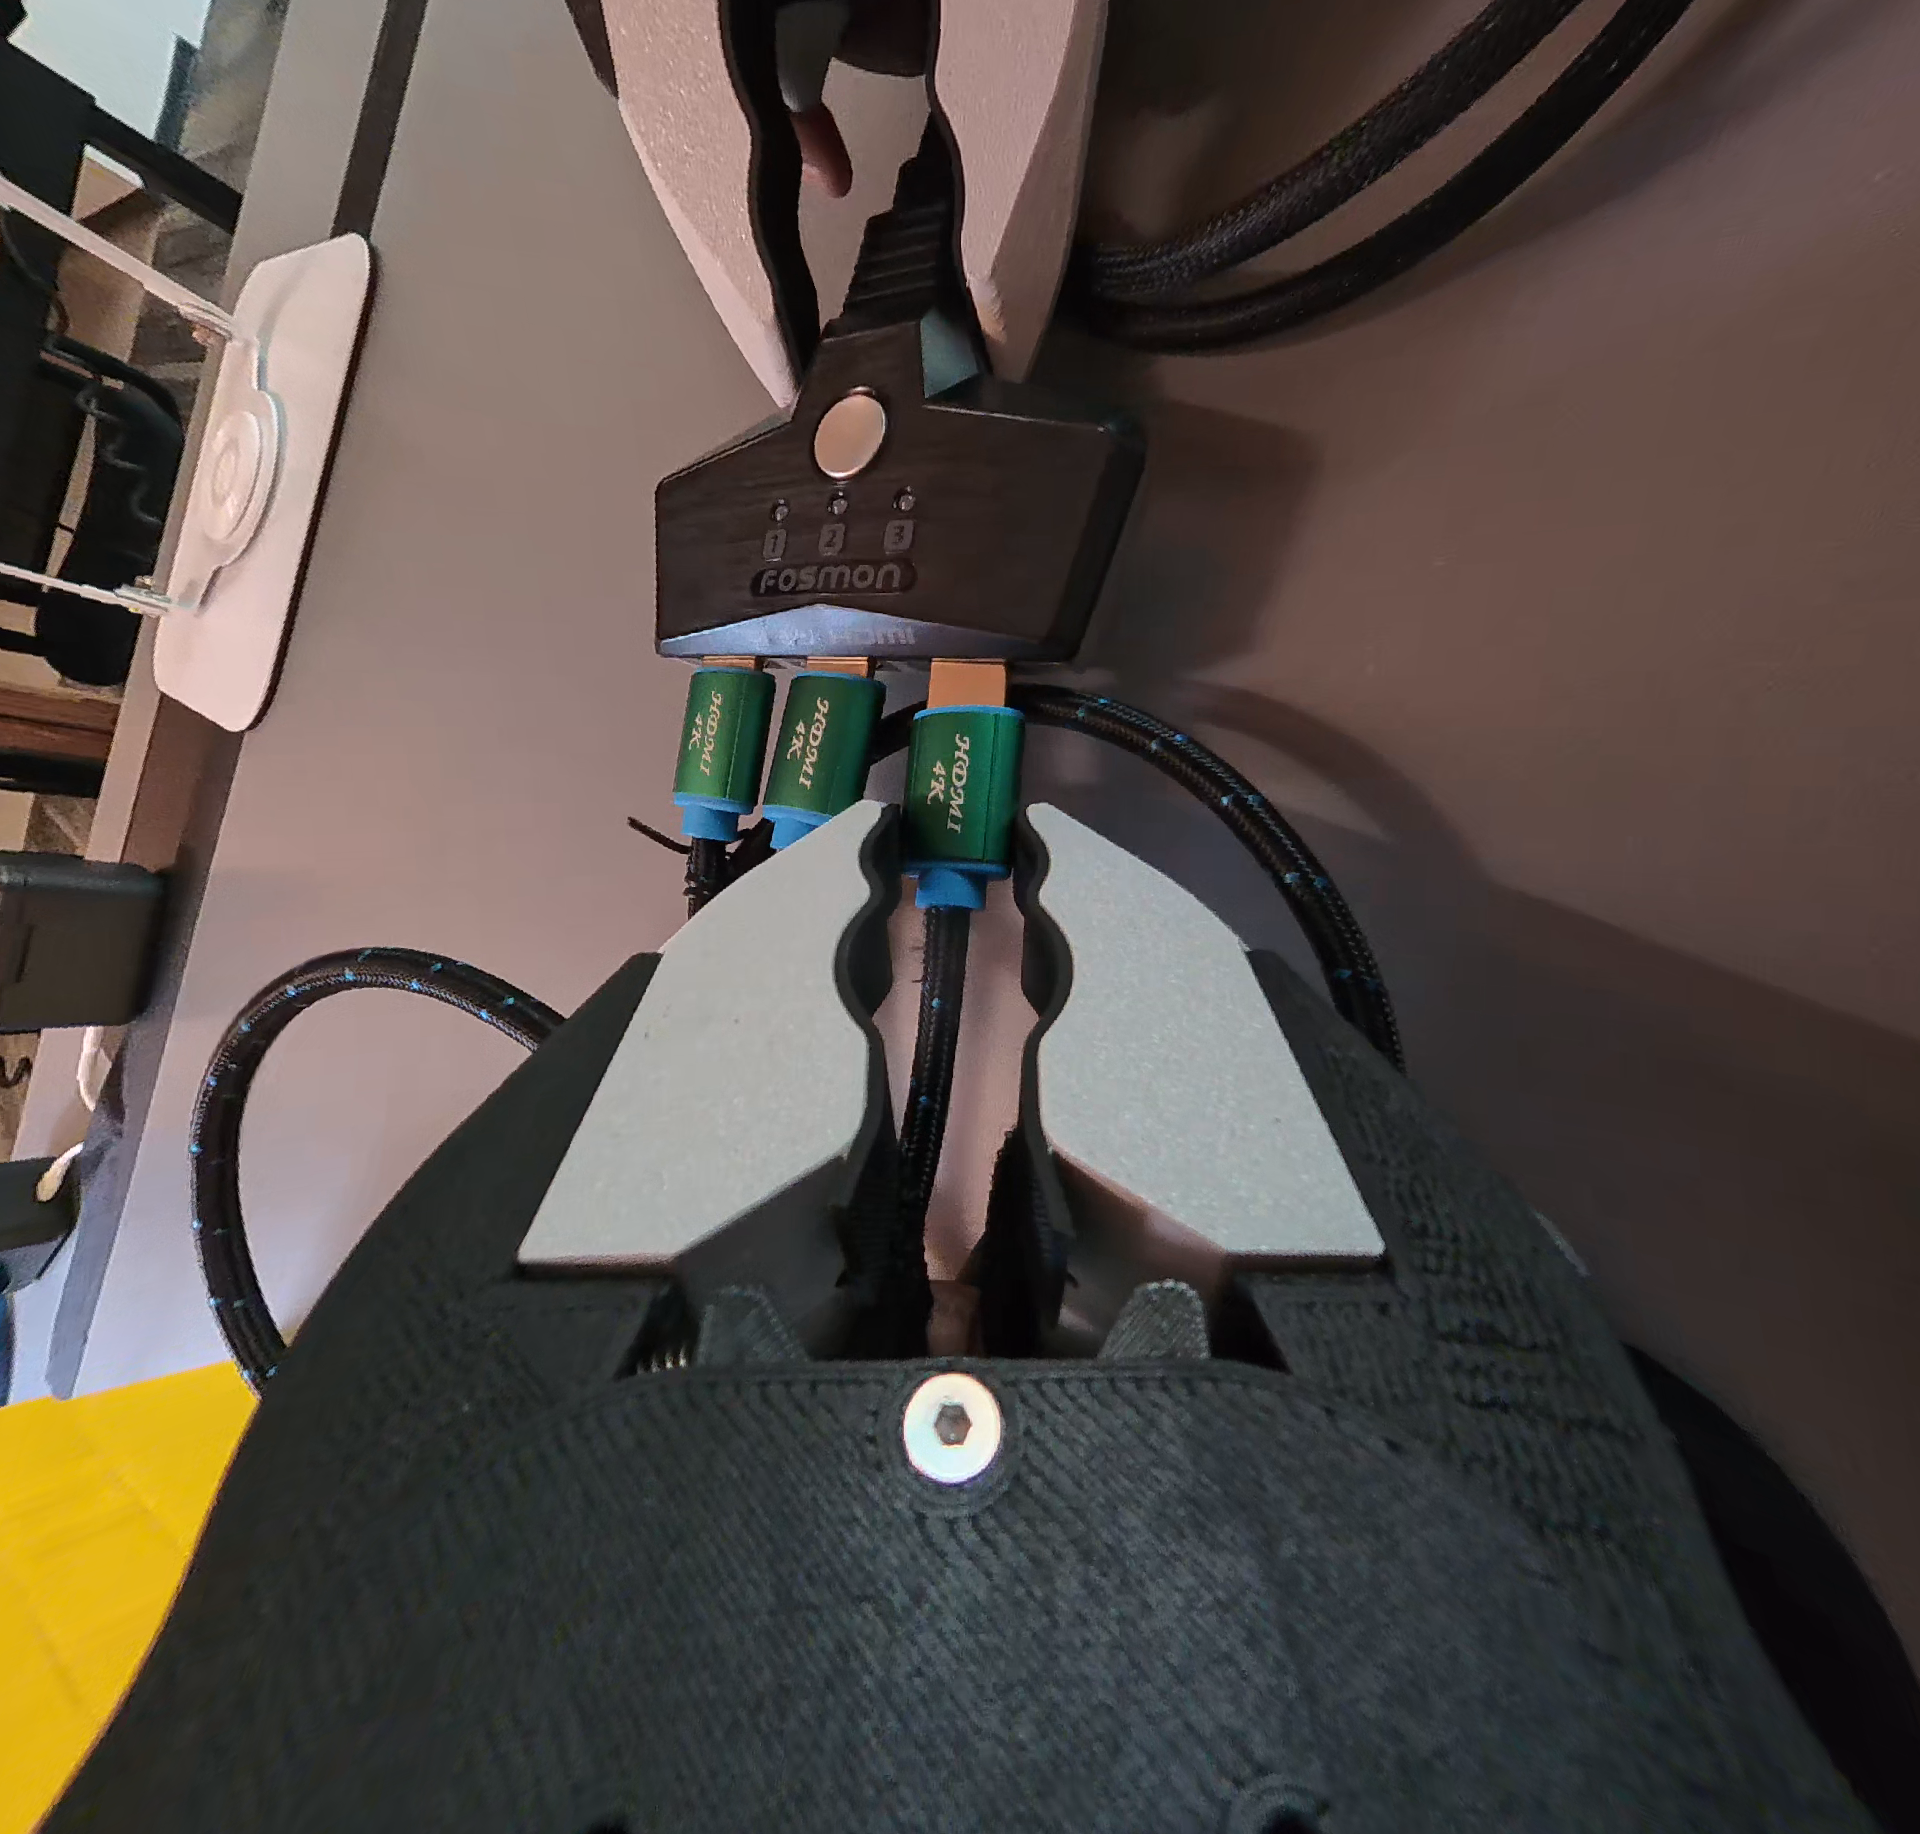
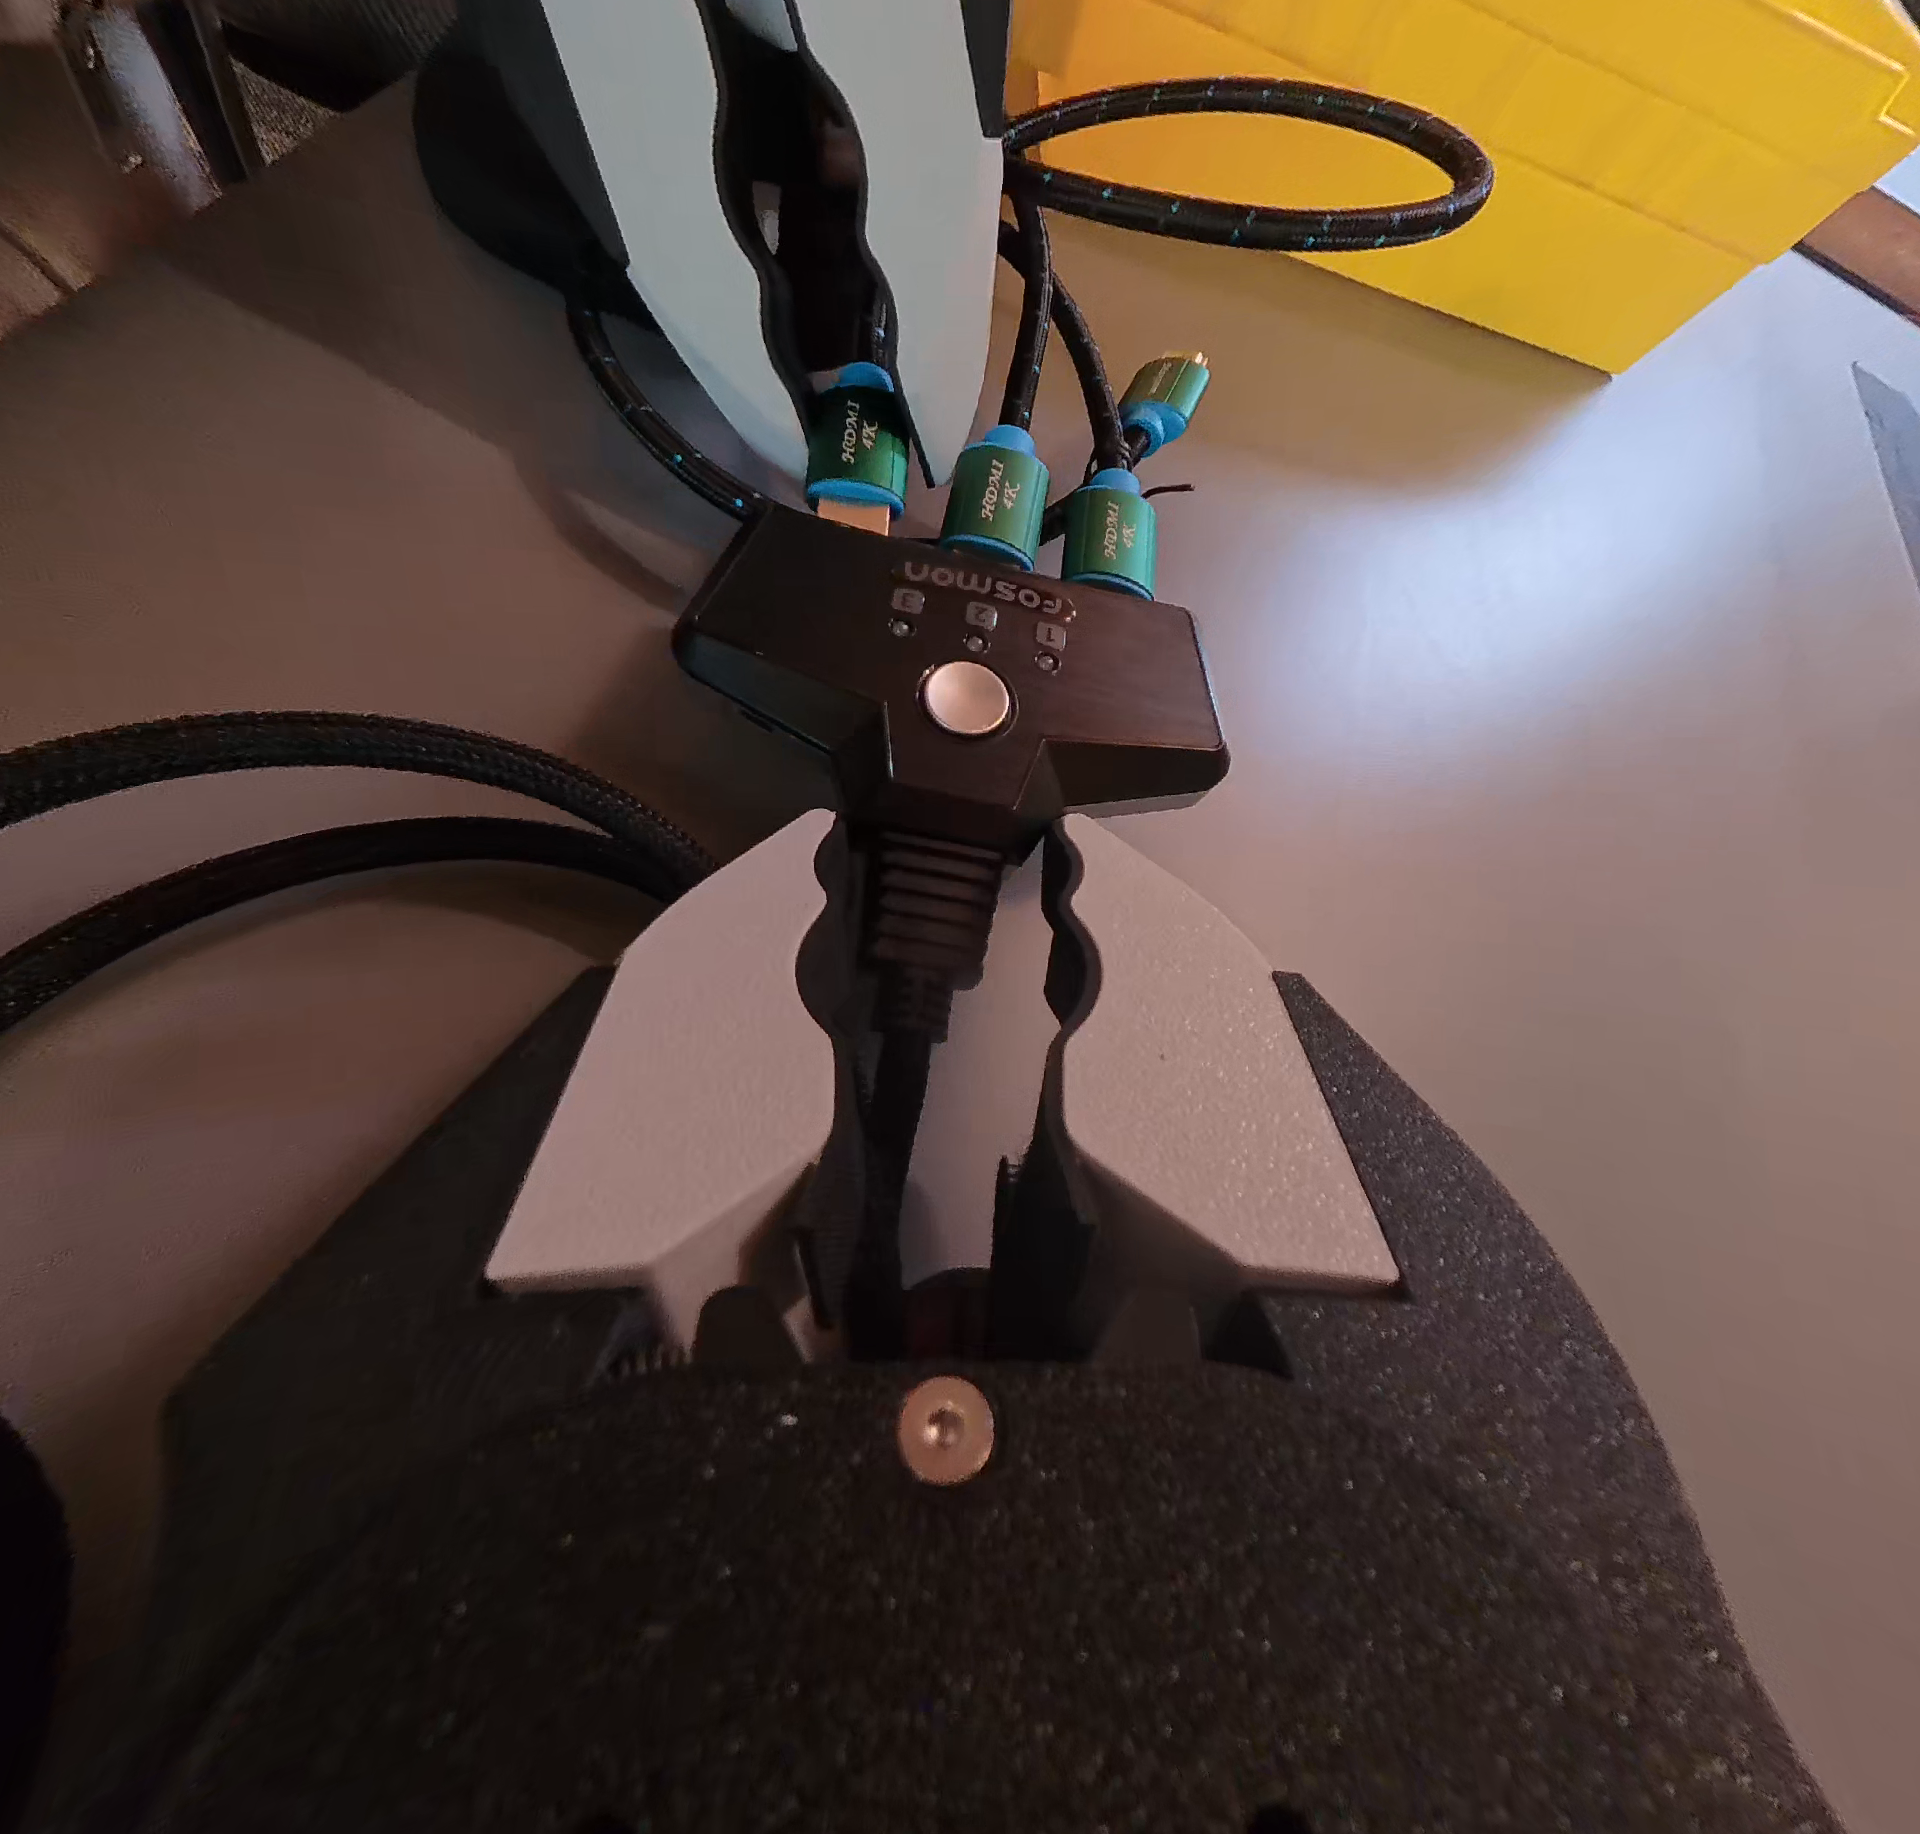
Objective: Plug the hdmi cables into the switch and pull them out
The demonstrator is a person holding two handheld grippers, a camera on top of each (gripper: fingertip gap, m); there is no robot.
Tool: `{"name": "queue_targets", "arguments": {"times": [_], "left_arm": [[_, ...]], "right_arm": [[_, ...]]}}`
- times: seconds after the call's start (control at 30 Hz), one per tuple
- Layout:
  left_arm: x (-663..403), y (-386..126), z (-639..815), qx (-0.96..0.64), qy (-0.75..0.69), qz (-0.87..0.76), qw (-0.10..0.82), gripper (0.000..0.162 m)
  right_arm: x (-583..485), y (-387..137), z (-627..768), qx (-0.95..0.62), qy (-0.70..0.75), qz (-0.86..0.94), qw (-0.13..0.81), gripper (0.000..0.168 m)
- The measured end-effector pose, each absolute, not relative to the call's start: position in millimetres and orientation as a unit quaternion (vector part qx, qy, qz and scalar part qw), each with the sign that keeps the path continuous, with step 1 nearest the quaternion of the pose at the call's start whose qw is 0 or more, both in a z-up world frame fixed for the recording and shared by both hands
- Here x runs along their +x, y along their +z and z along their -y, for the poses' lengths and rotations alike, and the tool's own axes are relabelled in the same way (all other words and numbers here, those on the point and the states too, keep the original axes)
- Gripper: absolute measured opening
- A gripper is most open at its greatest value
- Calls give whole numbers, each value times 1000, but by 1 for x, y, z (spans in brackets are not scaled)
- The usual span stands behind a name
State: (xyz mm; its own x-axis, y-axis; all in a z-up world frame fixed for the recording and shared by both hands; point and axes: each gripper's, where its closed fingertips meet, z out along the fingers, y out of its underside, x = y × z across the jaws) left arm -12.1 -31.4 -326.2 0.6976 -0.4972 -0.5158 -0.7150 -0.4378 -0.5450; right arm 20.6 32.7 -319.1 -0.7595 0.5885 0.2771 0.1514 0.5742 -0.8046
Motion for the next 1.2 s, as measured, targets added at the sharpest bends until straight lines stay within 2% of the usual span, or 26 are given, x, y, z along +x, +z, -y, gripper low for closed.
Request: {"name": "queue_targets", "arguments": {"times": [0.43,0.63,0.67,0.73,0.77,0.8,0.87,0.93,1.2], "left_arm": [[-9,-338,31,-829,106,-430,340,19],[-13,-338,31,-844,112,-414,323,21],[-14,-337,34,-844,115,-417,317,24],[-17,-330,37,-845,127,-413,314,43],[-22,-326,36,-846,141,-406,315,44],[-24,-325,37,-847,141,-404,316,43],[-21,-328,40,-848,124,-413,310,23],[-20,-332,41,-849,124,-418,300,15],[-19,-338,37,-827,122,-465,291,13]], "right_arm": [[19,-336,-32,-231,352,874,242,36],[18,-336,-36,-250,348,871,242,36],[18,-336,-35,-251,353,867,245,36],[19,-337,-36,-252,354,868,240,36],[19,-337,-36,-251,355,868,240,36],[19,-337,-35,-250,356,868,240,36],[19,-337,-35,-249,356,868,241,36],[19,-337,-34,-249,357,867,242,36],[20,-336,-32,-247,367,866,232,36]]}}
